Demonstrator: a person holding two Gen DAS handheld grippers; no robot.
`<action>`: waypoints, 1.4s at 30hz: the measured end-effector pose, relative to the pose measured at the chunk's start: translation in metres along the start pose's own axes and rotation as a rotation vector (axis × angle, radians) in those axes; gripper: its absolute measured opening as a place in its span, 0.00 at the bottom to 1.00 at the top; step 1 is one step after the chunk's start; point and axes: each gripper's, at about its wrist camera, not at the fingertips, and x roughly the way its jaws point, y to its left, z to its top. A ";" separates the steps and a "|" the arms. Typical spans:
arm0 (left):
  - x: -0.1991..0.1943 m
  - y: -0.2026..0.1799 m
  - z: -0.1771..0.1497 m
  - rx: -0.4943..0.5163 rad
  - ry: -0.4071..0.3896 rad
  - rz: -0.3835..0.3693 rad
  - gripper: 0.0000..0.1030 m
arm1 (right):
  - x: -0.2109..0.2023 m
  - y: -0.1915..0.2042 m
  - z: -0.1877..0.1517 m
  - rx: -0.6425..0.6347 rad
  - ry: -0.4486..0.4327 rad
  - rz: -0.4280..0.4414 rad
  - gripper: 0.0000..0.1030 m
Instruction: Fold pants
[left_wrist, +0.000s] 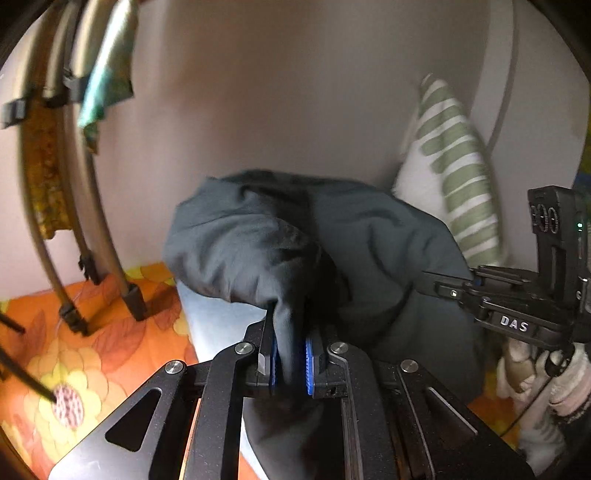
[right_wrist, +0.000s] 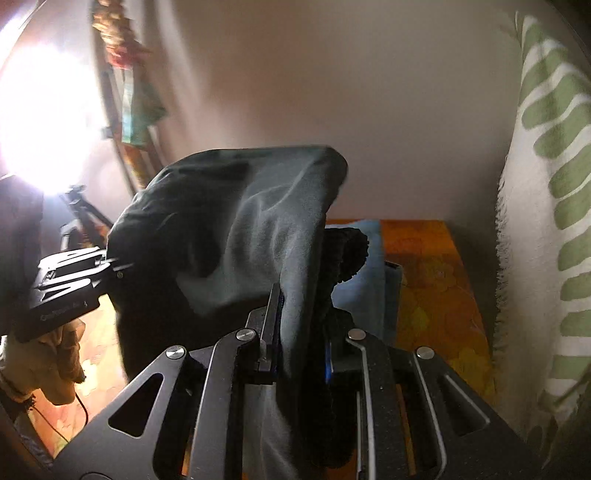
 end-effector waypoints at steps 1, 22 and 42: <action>0.011 0.003 0.002 0.001 0.020 0.019 0.12 | 0.011 -0.006 0.001 0.017 0.016 -0.001 0.17; -0.087 -0.008 -0.026 -0.035 -0.035 0.079 0.45 | -0.067 0.007 -0.037 0.035 -0.046 -0.148 0.59; -0.213 -0.071 -0.115 0.026 -0.088 0.080 0.77 | -0.177 0.100 -0.124 0.019 -0.167 -0.181 0.76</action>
